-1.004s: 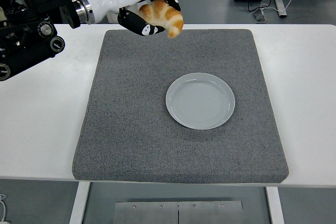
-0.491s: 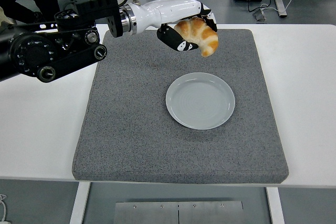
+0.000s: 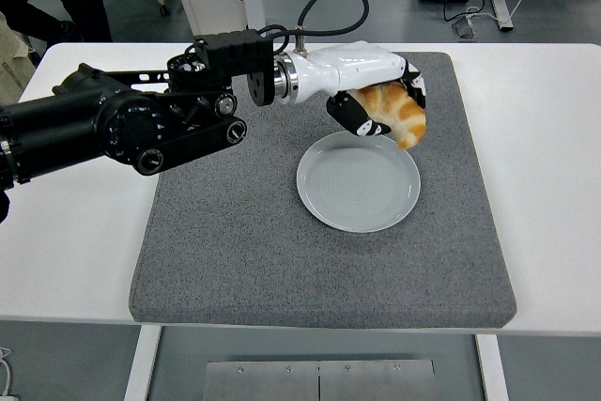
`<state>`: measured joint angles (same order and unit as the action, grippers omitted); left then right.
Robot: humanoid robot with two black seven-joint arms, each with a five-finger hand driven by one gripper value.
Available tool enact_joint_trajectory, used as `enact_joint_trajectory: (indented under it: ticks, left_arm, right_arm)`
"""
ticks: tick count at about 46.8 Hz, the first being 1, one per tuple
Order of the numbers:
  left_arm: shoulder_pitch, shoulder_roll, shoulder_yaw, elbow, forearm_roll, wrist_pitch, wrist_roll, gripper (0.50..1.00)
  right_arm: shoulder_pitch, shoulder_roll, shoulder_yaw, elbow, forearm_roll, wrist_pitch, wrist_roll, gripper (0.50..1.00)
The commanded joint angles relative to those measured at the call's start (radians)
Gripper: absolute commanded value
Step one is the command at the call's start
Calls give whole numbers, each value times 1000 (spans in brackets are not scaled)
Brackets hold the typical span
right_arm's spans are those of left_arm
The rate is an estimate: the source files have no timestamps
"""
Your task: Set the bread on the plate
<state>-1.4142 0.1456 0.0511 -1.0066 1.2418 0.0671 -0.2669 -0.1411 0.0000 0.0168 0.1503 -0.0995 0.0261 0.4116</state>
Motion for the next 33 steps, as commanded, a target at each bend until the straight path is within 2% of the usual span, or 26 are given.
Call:
enact_joint_trajectory:
  ticks: [1, 11, 28, 33]
  left_arm:
    - [4, -29, 9, 19, 16, 10, 0, 500]
    - [37, -61, 10, 54, 22, 13, 0, 500]
    - [127, -67, 12, 72, 85, 43, 0, 500]
    - [142, -67, 12, 106, 103, 51, 0, 500]
  right_arm:
    - [0, 0, 0, 0, 1, 0, 1, 1000]
    - [0, 0, 0, 0, 0, 1, -1, 1000]
    - [0, 0, 0, 0, 0, 0, 1, 1000]
    - [0, 0, 0, 0, 0, 0, 1, 1000]
